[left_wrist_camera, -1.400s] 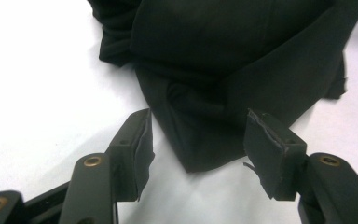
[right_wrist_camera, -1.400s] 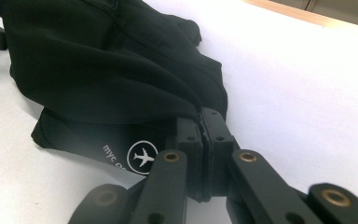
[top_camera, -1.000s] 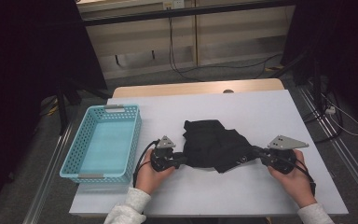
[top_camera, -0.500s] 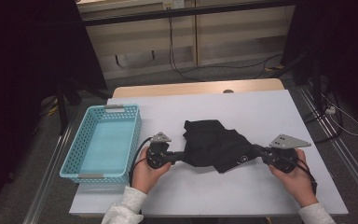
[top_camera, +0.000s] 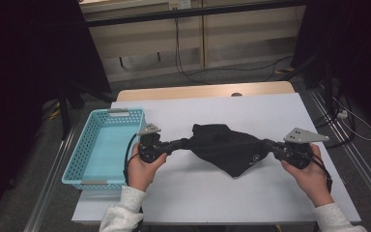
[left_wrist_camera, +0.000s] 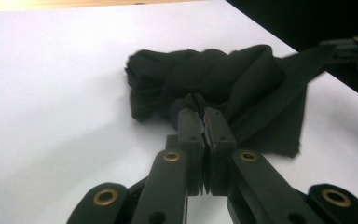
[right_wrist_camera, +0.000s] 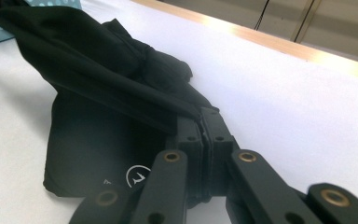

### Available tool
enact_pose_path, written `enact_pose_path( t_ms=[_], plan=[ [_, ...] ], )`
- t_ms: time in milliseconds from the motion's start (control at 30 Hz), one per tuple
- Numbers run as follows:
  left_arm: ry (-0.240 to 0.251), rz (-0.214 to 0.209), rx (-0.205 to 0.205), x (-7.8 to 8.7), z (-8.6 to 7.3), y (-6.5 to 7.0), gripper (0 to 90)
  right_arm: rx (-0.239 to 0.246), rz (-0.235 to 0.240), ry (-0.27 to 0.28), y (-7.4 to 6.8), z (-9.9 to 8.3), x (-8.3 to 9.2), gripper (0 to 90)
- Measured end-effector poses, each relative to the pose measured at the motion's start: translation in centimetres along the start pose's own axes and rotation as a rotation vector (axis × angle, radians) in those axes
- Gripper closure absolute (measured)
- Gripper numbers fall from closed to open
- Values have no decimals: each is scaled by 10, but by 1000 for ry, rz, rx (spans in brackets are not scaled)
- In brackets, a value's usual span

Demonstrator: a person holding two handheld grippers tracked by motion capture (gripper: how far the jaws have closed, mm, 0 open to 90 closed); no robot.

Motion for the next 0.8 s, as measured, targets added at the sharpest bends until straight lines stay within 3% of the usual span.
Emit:
enact_pose_path(
  t_ms=[233,467,567,633,800],
  plan=[
    [-18,44,22,-27,20,-13,874,-60,-2,-86,14,-11,-19,875],
    [-39,69,40,-44,25,-17,873,-44,-15,-153,16,-22,-35,825],
    [-35,68,45,-42,26,-17,872,-43,-19,-146,17,-23,-32,785],
    [-36,71,48,-40,25,-17,872,-72,-16,-118,18,-24,-24,738],
    [-37,80,49,-36,23,-15,871,-73,-26,-120,14,-30,-16,699]
  ],
)
Point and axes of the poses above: each handheld gripper's, and its own axes: x roughly backward along the jaws, z roughly out of its top, y roughly to its right, the point moved 1 cm from there along -x, roughly forward along the jaws, and after that the axes turned 6 degrees about x, right-handed, at the moved point
